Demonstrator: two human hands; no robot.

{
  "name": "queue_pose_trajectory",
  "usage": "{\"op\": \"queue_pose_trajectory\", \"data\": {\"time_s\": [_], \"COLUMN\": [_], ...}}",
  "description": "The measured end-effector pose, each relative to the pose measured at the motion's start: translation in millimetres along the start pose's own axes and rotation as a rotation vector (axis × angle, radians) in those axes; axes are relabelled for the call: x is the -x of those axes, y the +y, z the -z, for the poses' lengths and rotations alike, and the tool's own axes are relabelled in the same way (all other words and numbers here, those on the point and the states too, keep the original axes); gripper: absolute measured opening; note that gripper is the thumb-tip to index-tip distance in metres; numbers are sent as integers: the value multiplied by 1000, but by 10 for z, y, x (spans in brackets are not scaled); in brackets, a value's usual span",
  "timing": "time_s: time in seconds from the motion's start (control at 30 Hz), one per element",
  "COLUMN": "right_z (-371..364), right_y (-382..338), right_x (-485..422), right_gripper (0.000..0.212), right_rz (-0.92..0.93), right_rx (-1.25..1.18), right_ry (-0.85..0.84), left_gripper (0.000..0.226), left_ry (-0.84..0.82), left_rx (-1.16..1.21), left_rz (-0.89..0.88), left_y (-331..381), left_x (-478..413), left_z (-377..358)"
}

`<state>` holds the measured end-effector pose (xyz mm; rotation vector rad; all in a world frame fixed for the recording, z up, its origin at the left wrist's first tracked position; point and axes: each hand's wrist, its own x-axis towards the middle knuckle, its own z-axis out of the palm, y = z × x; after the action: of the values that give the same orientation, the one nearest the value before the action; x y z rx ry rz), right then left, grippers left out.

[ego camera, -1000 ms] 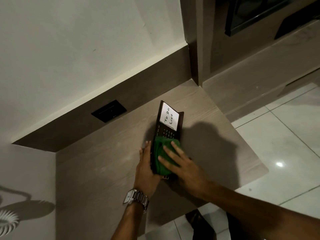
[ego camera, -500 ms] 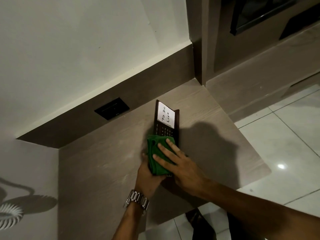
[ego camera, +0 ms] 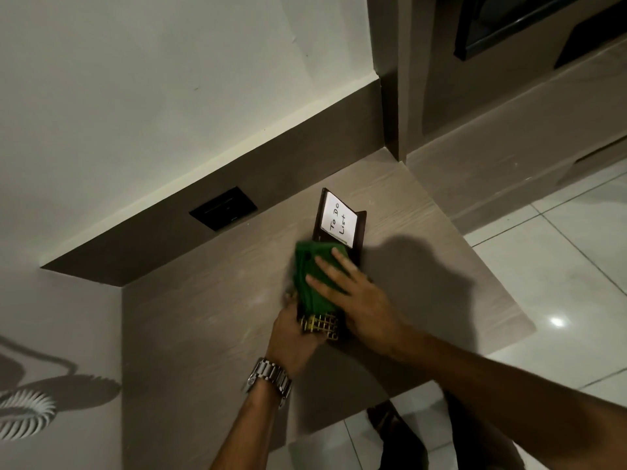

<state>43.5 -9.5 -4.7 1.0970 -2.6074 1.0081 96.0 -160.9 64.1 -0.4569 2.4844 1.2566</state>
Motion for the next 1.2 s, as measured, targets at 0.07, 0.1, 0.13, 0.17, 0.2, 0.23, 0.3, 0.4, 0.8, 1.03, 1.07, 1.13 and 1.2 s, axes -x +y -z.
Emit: {"op": "queue_pose_trajectory", "data": {"time_s": [0.07, 0.1, 0.13, 0.17, 0.2, 0.23, 0.3, 0.4, 0.8, 1.03, 1.07, 1.13, 1.2], "right_z": [113, 130, 110, 66, 4, -65, -167, -100, -51, 60, 47, 4, -67], "right_y": [139, 171, 162, 110, 25, -77, -257, -230, 123, 302, 296, 195, 18], "right_x": [-212, -282, -298, -257, -163, -28, 257, 330, 310, 91, 146, 279, 451], "right_gripper": [98, 95, 95, 97, 102, 109, 118, 109, 91, 87, 86, 85, 84], "right_rz": [-209, -296, -349, -367, -349, -300, -166, -75, -360, -436, -443, -419, -380], "right_rx": [-39, -54, -67, -77, -77, -68, -37, -1, 37, 113, 133, 110, 71], "right_ry": [48, 63, 69, 70, 59, 30, -60, -97, -176, -184, -229, -257, -267], "left_gripper": [65, 60, 58, 59, 63, 68, 71, 67, 65, 65, 65, 66, 66], "left_ry": [-6, 3, 9, 13, 17, 17, 5, -7, -45, -46, -50, -45, -36], "left_rx": [-39, -57, -65, -64, -58, -46, -14, -22, 5, -5, 0, 14, 24], "left_rz": [-34, -56, -63, -57, -43, -31, -47, -65, -18, 36, 31, 19, 17], "left_y": [21, 16, 15, 9, 16, 21, 32, 33, 53, 23, 32, 36, 27], "left_x": [-13, -15, -15, -15, -18, -24, -22, -29, -9, -7, 1, -5, -10], "left_z": [-6, -4, -4, -3, -3, -2, -1, -6, 0, -15, -9, -7, -9]}}
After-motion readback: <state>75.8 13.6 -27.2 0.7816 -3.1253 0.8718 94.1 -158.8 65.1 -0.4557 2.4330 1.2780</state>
